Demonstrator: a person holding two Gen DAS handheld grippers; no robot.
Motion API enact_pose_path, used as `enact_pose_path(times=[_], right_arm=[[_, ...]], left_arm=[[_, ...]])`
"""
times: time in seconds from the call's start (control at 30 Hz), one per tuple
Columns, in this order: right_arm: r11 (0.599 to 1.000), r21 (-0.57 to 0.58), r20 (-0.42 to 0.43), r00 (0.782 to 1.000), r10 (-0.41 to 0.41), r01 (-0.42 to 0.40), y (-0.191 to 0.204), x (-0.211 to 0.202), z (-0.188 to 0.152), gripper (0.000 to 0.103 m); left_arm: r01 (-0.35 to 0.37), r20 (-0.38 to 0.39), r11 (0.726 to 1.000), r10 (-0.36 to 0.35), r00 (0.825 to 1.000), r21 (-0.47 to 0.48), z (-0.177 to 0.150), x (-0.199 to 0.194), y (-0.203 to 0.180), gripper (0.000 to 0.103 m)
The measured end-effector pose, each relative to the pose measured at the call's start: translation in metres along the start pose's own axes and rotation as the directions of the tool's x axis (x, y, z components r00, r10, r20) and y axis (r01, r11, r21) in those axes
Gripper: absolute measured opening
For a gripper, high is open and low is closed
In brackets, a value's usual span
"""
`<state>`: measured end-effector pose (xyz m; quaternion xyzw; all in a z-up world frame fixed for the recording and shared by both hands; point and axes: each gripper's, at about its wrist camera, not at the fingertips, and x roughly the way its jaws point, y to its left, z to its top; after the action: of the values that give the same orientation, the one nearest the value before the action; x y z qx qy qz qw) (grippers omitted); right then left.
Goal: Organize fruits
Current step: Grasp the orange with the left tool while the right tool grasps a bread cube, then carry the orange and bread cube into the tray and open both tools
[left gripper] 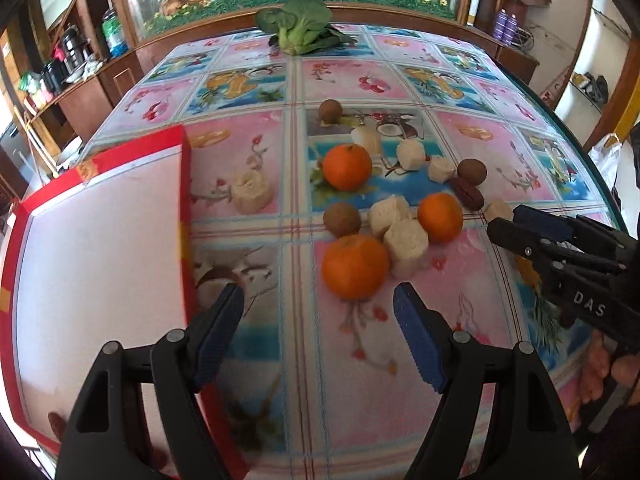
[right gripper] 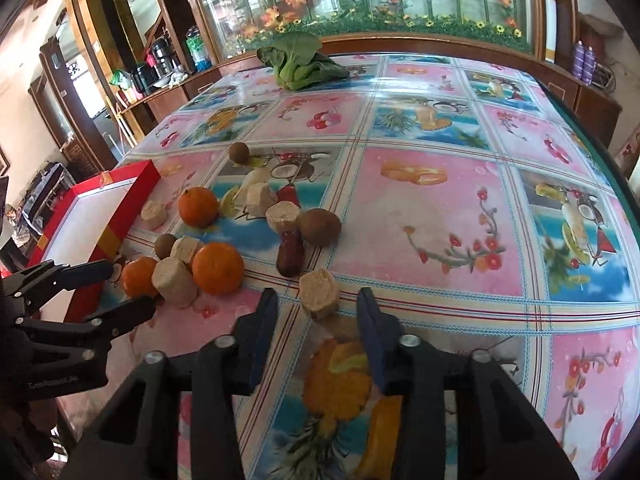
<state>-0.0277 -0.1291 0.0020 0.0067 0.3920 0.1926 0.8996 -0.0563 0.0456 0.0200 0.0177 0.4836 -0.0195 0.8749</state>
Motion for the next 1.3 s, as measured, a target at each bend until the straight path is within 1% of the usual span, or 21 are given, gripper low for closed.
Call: enact_pose_path(times=[0.07, 0.1, 0.13, 0.17, 0.2, 0.23, 0.3, 0.43, 0.53, 0.7, 0.87, 0.93, 1.03, 1.1, 1.17, 1.23, 1.3], right_arm=[[1.0, -0.015, 0.006, 1.0, -0.015, 0.015, 0.002, 0.001, 0.0, 0.028], [0.999, -0.024, 0.009, 1.0, -0.023, 0.024, 0.004, 0.001, 0.0, 0.027], [0.999, -0.029, 0.009, 1.0, -0.027, 0.027, 0.005, 0.001, 0.0, 0.022], [0.999, -0.029, 0.007, 1.0, -0.021, 0.021, 0.004, 0.002, 0.001, 0.019], [1.0, -0.023, 0.008, 1.0, -0.013, 0.013, 0.003, 0.002, 0.001, 0.019], [1.0, -0.014, 0.009, 1.0, -0.005, 0.005, 0.001, 0.002, 0.001, 0.019], [1.0, -0.005, 0.01, 1.0, 0.003, -0.003, -0.001, 0.002, 0.001, 0.019], [1.0, 0.012, 0.017, 1.0, 0.009, -0.009, -0.003, 0.0, 0.001, 0.019], [1.0, 0.022, 0.025, 1.0, 0.014, -0.014, -0.005, -0.001, 0.001, 0.019], [1.0, 0.009, 0.047, 0.999, 0.018, -0.018, -0.002, -0.005, 0.001, 0.019], [1.0, 0.006, 0.114, 0.993, 0.007, -0.008, -0.001, -0.015, 0.002, 0.019], [1.0, -0.007, 0.158, 0.987, 0.014, -0.013, 0.004, -0.022, 0.001, 0.019], [0.998, -0.016, 0.193, 0.979, 0.063, -0.061, 0.013, -0.029, 0.001, 0.019], [0.995, -0.024, 0.203, 0.974, 0.096, -0.093, 0.021, -0.031, 0.0, 0.018], [0.991, -0.035, 0.204, 0.97, 0.131, -0.127, 0.032, -0.031, 0.0, 0.018], [0.984, -0.043, 0.194, 0.965, 0.178, -0.173, 0.046, -0.028, 0.0, 0.018], [0.978, -0.061, 0.182, 0.961, 0.208, -0.201, 0.062, -0.024, 0.0, 0.018]], left_arm=[[-0.002, 0.0, 1.0, 0.002, 1.0, 0.004, 0.002, 0.005, -0.002, 0.07], [0.013, -0.006, 1.0, -0.013, 1.0, 0.007, 0.003, 0.007, -0.002, 0.062], [0.028, -0.011, 1.0, -0.028, 1.0, 0.01, 0.003, 0.009, -0.004, 0.056], [0.041, -0.014, 0.999, -0.041, 0.999, 0.017, 0.002, 0.011, -0.006, 0.053], [0.037, -0.011, 0.999, -0.036, 0.999, 0.026, 0.002, 0.011, -0.008, 0.052], [0.034, 0.0, 0.999, -0.034, 0.999, 0.034, 0.002, 0.011, -0.01, 0.046], [0.058, 0.011, 0.998, -0.058, 0.998, 0.038, 0.002, 0.01, -0.013, 0.037], [0.063, 0.026, 0.997, -0.064, 0.998, 0.034, 0.003, 0.01, -0.013, 0.037], [0.083, 0.03, 0.996, -0.083, 0.996, 0.017, 0.001, 0.007, -0.012, 0.036], [0.085, 0.048, 0.996, -0.086, 0.995, 0.018, -0.008, -0.004, -0.013, 0.036], [0.095, 0.073, 0.995, -0.095, 0.993, 0.003, -0.015, -0.023, -0.008, 0.036], [0.098, 0.096, 0.995, -0.097, 0.991, -0.007, -0.017, -0.037, -0.002, 0.036], [0.092, 0.158, 0.996, -0.088, 0.984, -0.017, -0.021, -0.062, 0.009, 0.036], [0.085, 0.187, 0.996, -0.076, 0.979, -0.041, -0.024, -0.075, 0.022, 0.036], [0.073, 0.203, 0.995, -0.059, 0.977, -0.064, -0.028, -0.083, 0.035, 0.036], [0.047, 0.21, 0.995, -0.026, 0.977, -0.094, -0.034, -0.089, 0.05, 0.036], [0.024, 0.215, 0.992, 0.003, 0.977, -0.123, -0.041, -0.094, 0.065, 0.036]])
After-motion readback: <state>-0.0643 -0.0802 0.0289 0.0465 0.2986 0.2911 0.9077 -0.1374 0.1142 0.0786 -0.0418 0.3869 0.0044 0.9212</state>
